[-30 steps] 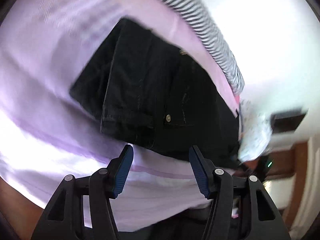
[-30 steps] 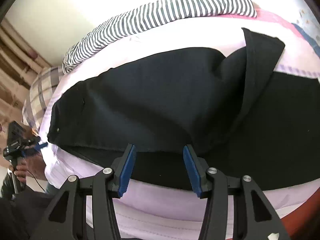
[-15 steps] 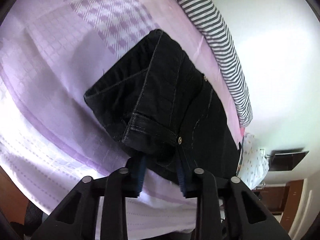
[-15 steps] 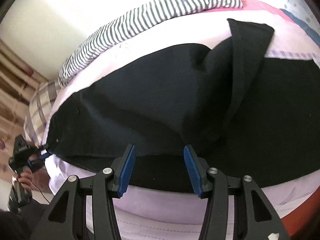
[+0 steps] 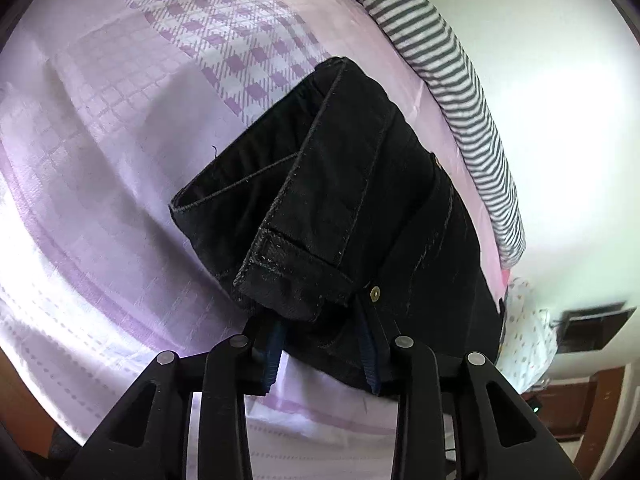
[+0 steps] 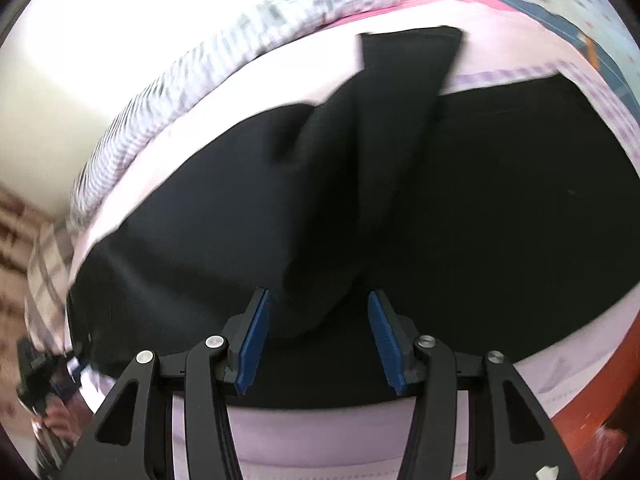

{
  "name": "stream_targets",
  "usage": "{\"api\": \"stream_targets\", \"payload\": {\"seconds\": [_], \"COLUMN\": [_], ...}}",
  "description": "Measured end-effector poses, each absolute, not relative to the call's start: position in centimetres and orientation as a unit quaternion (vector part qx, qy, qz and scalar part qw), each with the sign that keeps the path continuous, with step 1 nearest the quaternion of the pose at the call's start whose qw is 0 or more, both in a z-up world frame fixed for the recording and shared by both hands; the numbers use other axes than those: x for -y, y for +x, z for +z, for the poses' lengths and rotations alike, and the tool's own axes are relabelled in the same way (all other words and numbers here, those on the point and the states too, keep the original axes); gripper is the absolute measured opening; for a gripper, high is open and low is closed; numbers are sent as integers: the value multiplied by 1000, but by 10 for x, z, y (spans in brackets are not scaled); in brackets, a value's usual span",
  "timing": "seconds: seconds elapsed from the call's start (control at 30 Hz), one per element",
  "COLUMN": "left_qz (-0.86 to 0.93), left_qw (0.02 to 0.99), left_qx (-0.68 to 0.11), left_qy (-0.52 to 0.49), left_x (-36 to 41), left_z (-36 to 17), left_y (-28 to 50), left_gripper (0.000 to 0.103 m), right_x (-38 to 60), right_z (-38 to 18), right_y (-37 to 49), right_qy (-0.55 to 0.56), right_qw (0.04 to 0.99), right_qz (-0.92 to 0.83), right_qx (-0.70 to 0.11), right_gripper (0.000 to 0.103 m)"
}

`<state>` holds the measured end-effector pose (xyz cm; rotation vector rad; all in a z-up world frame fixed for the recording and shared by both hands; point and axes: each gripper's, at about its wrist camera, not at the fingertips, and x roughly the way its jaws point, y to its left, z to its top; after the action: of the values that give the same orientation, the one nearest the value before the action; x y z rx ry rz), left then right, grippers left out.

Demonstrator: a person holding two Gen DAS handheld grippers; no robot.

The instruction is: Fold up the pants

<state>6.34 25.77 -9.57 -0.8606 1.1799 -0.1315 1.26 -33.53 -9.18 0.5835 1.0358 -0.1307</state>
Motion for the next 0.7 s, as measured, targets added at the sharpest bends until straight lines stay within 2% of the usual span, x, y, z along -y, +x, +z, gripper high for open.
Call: {"api": "stream_targets", "payload": {"seconds": [0.1, 0.17, 0.3, 0.33, 0.4, 0.5, 0.7], "left_qz": [-57, -55, -47, -44, -46, -57, -100], "left_qw": [746, 748, 747, 747, 749, 759, 753], "left_qx": [-533, -533, -531, -532, -535, -540, -571], "left_qy": [-394, -393, -397, -396, -389, -360, -312], "left_x": [-258, -259, -261, -262, -264, -263, -269], "left_z": [-98, -98, -100, -100, -99, -91, -86], "left_y": [67, 68, 72, 73, 76, 81, 88], "left_gripper": [33, 33, 31, 29, 26, 22, 21], "right_x": [350, 355, 359, 357, 360, 362, 368], "right_z": [-93, -93, -90, -90, -90, -76, -53], "right_y": [18, 28, 50, 56, 62, 53, -1], "right_qy": [297, 286, 264, 258, 256, 244, 251], "right_qw": [824, 825, 825, 825, 820, 827, 831], "right_qz": [-79, -103, -131, -139, -146, -158, -180], "right_qx": [-476, -476, -481, -484, -491, -480, -462], "right_gripper": [45, 36, 34, 29, 7, 6, 5]}}
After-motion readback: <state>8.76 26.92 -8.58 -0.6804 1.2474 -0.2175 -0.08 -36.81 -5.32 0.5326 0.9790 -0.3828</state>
